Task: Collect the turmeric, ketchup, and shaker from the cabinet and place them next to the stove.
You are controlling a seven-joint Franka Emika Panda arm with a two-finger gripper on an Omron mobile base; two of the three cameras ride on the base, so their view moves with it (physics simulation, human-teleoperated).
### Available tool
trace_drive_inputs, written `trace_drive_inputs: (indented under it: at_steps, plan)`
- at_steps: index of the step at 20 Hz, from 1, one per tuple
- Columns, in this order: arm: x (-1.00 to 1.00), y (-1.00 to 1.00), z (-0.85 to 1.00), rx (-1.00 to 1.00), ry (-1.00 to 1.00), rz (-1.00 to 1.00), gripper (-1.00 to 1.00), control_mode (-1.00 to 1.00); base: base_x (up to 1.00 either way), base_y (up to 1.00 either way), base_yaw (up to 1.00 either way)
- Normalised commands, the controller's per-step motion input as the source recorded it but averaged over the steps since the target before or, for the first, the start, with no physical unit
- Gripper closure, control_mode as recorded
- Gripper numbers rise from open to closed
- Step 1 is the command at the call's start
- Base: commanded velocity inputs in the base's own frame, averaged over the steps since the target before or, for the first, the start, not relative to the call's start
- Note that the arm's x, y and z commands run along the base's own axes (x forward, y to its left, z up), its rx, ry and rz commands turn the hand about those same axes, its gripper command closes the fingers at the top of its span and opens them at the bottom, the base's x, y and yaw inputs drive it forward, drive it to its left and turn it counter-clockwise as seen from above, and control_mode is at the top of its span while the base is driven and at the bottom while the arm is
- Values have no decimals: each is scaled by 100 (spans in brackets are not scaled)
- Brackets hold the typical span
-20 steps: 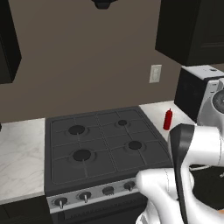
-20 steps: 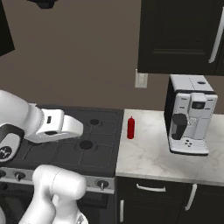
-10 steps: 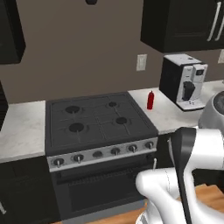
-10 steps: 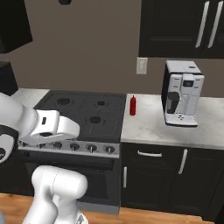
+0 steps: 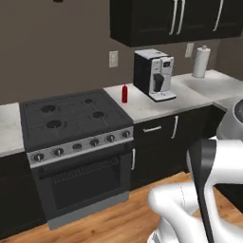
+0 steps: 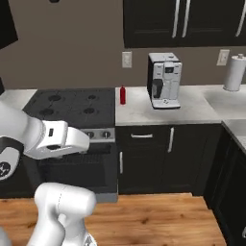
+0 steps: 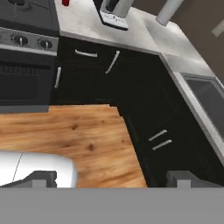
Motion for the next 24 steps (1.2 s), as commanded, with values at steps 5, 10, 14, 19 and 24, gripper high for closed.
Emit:
trace_drive_inputs:
  at_steps: [5,10,14,19,24]
  plan:
    - [0,0,0,0,0,0,-100,100,-34,0,-61]
    - [0,0,0,0,0,0,-100,100,-21,-2,-63]
    - [0,0,0,0,0,0,-100,100,-8,-14,-64]
    - [0,0,0,0,0,0,-100,100,0,-33,-61]
    - [0,0,0,0,0,0,-100,100,1,-59,-54]
